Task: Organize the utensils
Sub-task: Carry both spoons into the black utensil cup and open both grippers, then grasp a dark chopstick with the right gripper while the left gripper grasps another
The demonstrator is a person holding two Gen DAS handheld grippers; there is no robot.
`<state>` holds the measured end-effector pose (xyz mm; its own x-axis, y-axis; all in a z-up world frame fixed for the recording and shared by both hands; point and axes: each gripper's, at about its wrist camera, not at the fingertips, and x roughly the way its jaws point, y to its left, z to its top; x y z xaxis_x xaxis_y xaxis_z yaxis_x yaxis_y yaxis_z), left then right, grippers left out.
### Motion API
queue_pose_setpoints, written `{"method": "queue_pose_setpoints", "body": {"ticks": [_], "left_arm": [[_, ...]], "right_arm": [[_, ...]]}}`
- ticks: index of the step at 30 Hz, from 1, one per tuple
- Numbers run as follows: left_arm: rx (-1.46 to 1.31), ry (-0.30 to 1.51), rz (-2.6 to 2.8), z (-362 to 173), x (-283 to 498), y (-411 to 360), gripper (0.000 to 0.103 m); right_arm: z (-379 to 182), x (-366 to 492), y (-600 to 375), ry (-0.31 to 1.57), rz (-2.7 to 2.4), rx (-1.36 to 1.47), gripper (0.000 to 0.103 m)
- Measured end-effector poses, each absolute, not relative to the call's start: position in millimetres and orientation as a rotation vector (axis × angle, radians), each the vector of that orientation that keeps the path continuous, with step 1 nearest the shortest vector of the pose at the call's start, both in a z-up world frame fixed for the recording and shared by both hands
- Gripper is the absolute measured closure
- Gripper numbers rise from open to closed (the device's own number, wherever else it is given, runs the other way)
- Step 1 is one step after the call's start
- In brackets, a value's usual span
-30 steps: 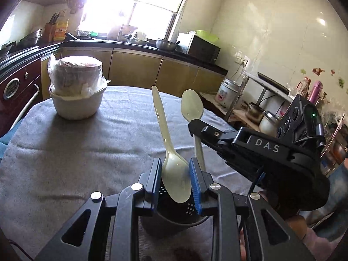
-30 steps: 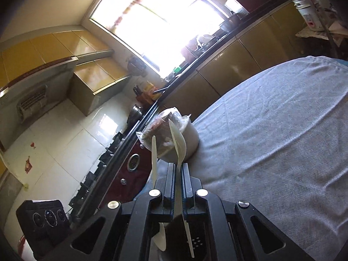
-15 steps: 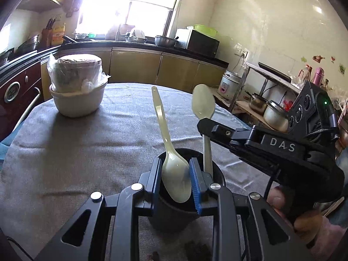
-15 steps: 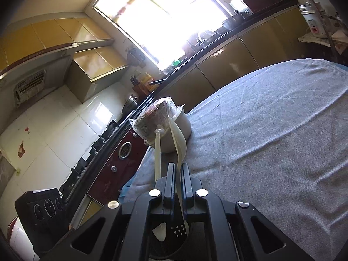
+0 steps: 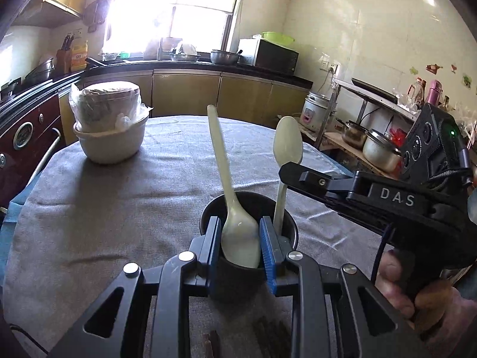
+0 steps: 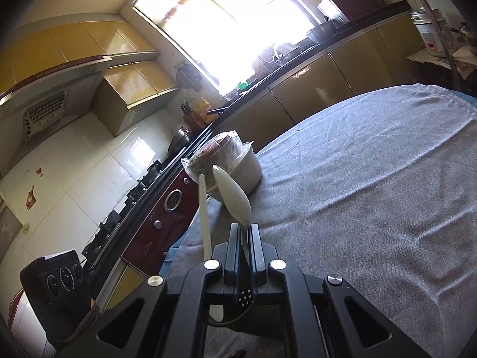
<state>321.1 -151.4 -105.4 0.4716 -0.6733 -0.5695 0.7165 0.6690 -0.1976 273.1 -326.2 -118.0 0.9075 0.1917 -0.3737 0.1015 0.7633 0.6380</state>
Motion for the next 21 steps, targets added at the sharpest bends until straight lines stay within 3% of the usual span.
{"method": "queue_pose_setpoints", "body": {"ticks": [12, 16, 21], "left_arm": [[0.045, 0.644, -0.826, -93.0, 306.6, -126.0, 0.075], [0.079, 0.645, -0.763, -90.7, 294.4, -99.4, 0.065], [0.132, 0.704, -0.660, -99.5, 278.8, -59.6, 0.056]], "right_arm": [[-112.8, 258.9, -322.7, 0.466, 0.093, 0.719, 0.093], [-111.3, 243.4, -324.8, 0.460, 0.087, 0.736, 0.073], [-107.9, 214.2, -323.1, 0.470, 0.078, 0.715, 0.071]]}}
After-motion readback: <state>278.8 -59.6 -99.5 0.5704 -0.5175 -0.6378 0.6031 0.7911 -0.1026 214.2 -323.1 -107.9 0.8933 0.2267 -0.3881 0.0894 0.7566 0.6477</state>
